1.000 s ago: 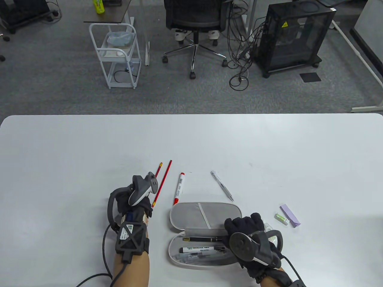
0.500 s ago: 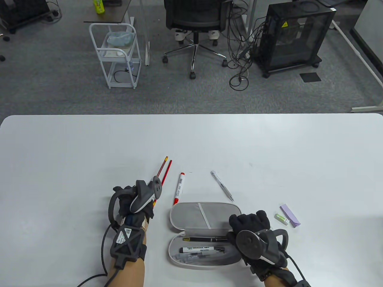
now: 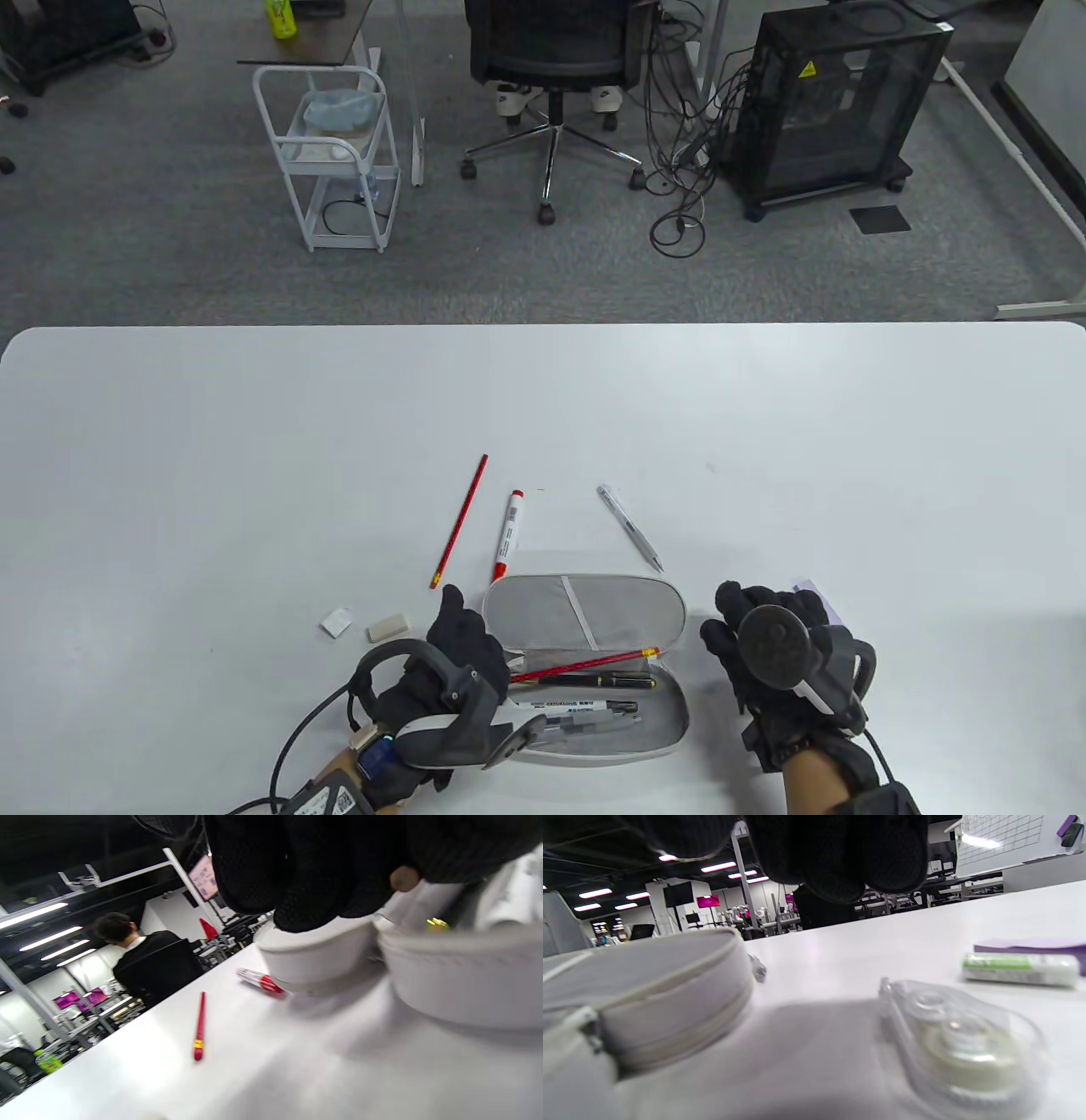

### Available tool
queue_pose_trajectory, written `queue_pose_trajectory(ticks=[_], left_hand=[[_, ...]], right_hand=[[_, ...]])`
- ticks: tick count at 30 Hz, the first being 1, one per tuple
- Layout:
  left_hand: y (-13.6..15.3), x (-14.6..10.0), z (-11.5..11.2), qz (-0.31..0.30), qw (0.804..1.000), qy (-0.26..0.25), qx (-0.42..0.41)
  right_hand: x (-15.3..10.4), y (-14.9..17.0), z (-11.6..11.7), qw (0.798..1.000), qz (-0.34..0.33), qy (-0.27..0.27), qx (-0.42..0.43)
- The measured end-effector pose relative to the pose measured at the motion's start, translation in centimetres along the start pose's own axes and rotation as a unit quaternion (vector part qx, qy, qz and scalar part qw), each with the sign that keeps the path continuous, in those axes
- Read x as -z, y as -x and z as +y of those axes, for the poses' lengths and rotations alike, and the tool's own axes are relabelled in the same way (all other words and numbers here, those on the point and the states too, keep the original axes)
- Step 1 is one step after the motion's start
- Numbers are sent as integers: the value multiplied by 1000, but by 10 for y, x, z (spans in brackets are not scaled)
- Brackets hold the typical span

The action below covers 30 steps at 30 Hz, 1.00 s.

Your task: Pack double-layer zippered pencil case

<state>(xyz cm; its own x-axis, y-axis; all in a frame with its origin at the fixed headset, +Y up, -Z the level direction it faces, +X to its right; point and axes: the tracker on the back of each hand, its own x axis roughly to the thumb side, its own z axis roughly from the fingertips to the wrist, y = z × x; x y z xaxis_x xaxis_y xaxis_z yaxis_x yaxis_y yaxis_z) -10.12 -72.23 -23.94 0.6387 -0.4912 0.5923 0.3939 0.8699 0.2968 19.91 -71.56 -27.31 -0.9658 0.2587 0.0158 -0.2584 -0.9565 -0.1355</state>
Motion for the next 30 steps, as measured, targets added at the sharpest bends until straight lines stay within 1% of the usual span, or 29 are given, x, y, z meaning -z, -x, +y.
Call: queue_pose_trajectory(ticks=[1,3,5,7,9,12,16,20,24,26,28,30], left_hand=[[-6,2,-3,-4,1000,4,13],[-13,4,-5,-13,999,-7,52],[-15,6,-4,-13,998,-24,55],[-13,4,-4,-2,999,-38,23],[-8,3,-6,8,999,-37,-4],[1,1,-7,22,999,-34,-29],[12,-5,-3,40,997,-51,-53],[25,-10,2,59,993,-66,-77],[34,-13,2,81,990,-67,-98],[37,-16,2,88,988,-66,-107],[40,-20,2,95,986,-65,-117],[44,-24,3,103,984,-70,-124]], right_hand=[[1,0,1,1000,2,-2,-4],[1,0,4,1000,2,-4,-15],[2,-1,5,1000,1,-6,-18],[2,-1,6,1000,1,-7,-19],[2,-2,6,1000,2,-7,-22],[4,-1,8,1000,8,-8,-22],[13,-1,10,999,34,-8,-8],[35,-9,8,998,61,-32,-14],[63,-36,4,994,65,-46,-76],[79,-51,9,991,65,-38,-109],[95,-63,19,984,73,-49,-155],[106,-72,28,978,79,-62,-183]])
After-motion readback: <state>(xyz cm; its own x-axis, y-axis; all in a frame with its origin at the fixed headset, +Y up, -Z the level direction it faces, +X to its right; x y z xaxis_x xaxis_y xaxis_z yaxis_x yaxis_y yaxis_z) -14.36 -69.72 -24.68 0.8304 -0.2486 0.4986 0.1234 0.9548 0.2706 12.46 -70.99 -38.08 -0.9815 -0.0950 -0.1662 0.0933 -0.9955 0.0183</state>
